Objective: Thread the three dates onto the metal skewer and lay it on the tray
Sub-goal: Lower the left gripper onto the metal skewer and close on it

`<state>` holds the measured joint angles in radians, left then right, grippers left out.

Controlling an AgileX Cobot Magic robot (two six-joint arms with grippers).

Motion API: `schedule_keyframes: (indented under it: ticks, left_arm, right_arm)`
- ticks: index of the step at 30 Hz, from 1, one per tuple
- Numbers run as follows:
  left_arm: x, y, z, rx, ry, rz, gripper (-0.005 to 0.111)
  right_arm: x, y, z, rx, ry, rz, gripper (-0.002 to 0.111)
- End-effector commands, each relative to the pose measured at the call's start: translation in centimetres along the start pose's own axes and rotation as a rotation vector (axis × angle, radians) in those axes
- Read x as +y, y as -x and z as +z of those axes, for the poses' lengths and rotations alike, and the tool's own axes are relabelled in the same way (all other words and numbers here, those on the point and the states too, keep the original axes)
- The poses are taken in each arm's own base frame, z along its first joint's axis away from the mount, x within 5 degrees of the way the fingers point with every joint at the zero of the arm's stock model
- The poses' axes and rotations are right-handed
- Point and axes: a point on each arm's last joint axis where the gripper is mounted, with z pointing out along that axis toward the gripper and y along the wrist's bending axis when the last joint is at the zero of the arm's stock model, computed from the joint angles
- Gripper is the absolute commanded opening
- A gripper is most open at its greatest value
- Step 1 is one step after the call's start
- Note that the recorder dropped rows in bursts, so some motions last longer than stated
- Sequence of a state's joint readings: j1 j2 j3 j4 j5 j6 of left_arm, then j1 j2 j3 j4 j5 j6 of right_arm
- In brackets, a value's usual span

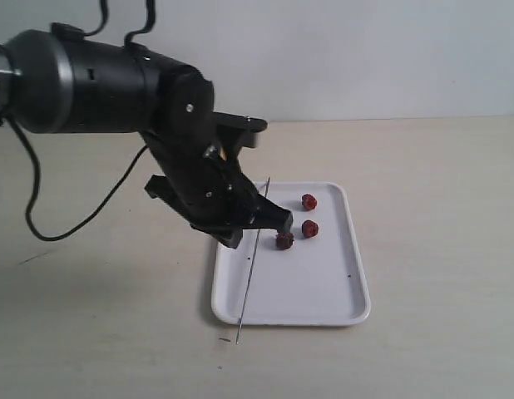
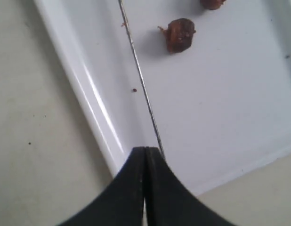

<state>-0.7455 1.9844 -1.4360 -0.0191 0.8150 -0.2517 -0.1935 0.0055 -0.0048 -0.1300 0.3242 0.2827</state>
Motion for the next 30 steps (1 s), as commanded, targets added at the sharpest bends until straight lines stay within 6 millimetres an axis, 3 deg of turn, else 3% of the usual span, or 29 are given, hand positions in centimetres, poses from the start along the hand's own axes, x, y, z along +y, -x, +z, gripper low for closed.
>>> schedule_keyframes:
  ticks: [1,5,10,12,22,30]
  left_arm:
    - [-0.8,1.0,1.4,0.037,0.009,-0.023,0.0]
    - [-0.8,1.0,3.0,0.066,0.011,-0.039,0.002]
    - [-1.2,0.5,4.4,0.115,-0.007,-0.06,0.033]
    - [-1.4,0.5,4.5,0.107,-0.009,-0.053,0.039]
    - [-1.7,0.7,4.6,0.082,-0.016,-0.052,0.039]
    - [-1.7,0.5,6.1,0.094,-0.005,-0.041,0.039]
  right_arm:
    - [0.0,0.0,0.0,-0.018,0.0,-0.004,0.0]
    - [0.0,0.0,0.0,-0.018,0.0,-0.004,0.0]
    - [0.0,0.0,0.0,-0.018,0.0,-0.004,0.0]
    - [0.0,0.0,0.0,-0.018,0.0,-0.004,0.0]
    - [0.0,0.0,0.0,-0.018,0.0,-0.004,0.0]
    - [0.0,0.0,0.0,-0.018,0.0,-0.004,0.0]
